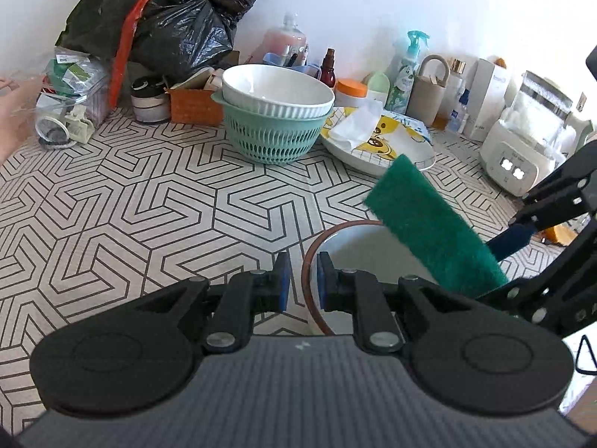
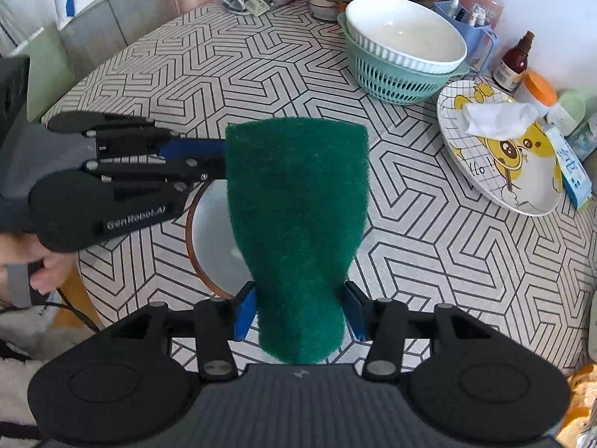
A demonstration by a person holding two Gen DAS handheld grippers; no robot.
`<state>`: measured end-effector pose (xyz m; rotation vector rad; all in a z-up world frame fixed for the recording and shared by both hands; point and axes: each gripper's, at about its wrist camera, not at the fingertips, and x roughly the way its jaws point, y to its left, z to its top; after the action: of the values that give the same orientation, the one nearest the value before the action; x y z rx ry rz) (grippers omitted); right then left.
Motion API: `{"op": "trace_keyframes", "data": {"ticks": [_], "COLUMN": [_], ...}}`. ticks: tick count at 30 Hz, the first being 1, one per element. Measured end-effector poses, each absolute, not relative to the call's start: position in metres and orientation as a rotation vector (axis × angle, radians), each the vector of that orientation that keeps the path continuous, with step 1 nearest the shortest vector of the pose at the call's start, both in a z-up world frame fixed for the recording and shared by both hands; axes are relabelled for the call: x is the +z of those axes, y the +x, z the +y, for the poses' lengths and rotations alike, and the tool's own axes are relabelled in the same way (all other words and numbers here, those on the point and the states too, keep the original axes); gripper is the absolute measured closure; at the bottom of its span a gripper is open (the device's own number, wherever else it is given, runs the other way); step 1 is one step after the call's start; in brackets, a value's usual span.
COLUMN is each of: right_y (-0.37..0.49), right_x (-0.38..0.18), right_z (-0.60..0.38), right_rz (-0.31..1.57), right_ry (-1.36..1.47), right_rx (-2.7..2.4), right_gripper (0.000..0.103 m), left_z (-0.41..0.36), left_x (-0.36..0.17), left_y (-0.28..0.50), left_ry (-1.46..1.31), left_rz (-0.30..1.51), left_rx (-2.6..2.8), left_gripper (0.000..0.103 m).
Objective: Clean bowl
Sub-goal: 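Lower the pad into the bowl with the right tool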
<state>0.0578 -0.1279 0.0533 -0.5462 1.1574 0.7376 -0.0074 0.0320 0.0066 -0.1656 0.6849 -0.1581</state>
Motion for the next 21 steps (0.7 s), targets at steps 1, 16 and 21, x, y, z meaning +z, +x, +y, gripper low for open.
{"op": "trace_keyframes", "data": {"ticks": [1, 16, 21], "right_y": [0.058, 0.051, 0.046], "right_x": [0.052, 0.055, 0.053], "right_z": [-0.128, -0.126, -0.127], "right_rz": [1.16, 1.163, 1.153], "right_ry": [-0.546, -0.58, -0.602], "right_rx": [0.745, 0.769, 0.768], "right_gripper": [0.047, 0.047, 0.047], "left_z": [0.033, 0.028, -0.004], "left_x": [0.007, 0.042, 0.024], "left_y": [-0.007, -0.008, 0.008], "left_ry": [-0.169, -0.225, -0.098], "left_rz": [0.686, 0.628, 0.713], "left_rx": [-0.157, -0.17, -0.172], "left_gripper": [0.087, 0.061, 0.061]}}
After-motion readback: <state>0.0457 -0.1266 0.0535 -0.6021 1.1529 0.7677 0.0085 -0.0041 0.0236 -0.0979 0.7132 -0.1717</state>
